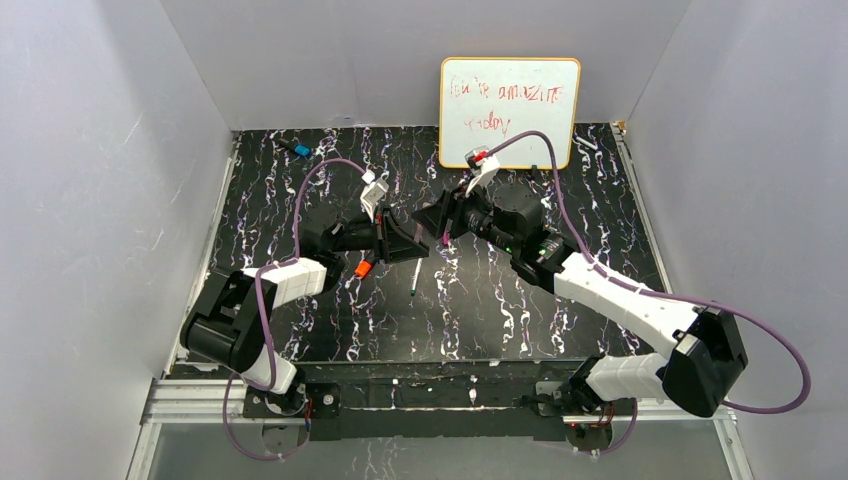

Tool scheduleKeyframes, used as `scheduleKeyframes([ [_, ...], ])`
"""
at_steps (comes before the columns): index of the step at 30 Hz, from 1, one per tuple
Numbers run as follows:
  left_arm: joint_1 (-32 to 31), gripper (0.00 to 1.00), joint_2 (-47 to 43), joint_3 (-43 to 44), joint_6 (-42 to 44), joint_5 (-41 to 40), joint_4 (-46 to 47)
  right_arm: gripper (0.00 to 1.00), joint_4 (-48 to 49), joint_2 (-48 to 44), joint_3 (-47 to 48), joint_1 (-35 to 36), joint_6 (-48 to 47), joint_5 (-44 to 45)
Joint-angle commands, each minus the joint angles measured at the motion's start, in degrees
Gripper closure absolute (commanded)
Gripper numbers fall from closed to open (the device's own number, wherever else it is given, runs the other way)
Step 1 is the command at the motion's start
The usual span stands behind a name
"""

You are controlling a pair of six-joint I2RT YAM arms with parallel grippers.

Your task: Insert the pens into the pen caps

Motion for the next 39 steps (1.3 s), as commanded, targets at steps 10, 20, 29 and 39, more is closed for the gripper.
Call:
scheduleKeyframes([
  [10, -0.18, 1.00, -2.69, -0.06, 1.59, 0.42, -0.18, 0.42, 9.10, 3.33, 2.87, -0.05, -2.49, -1.12],
  [20, -0.13, 1.00, -2.79, 0.03, 2.23, 0.47, -1.03, 0.50, 10.34, 3.52, 2.84, -0.03, -3.05, -2.16],
  [29, -0.13, 1.00, -2.60, 0.29, 2.48, 0.57, -1.65, 0.50, 10.51, 3.86, 3.55, -0.03, -3.98, -2.08],
  [39, -0.16, 1.00, -2.86, 0.66, 3.71, 0.27, -2.50, 0.99, 9.75, 4.32, 3.56, -0.03, -3.94, -4.68],
])
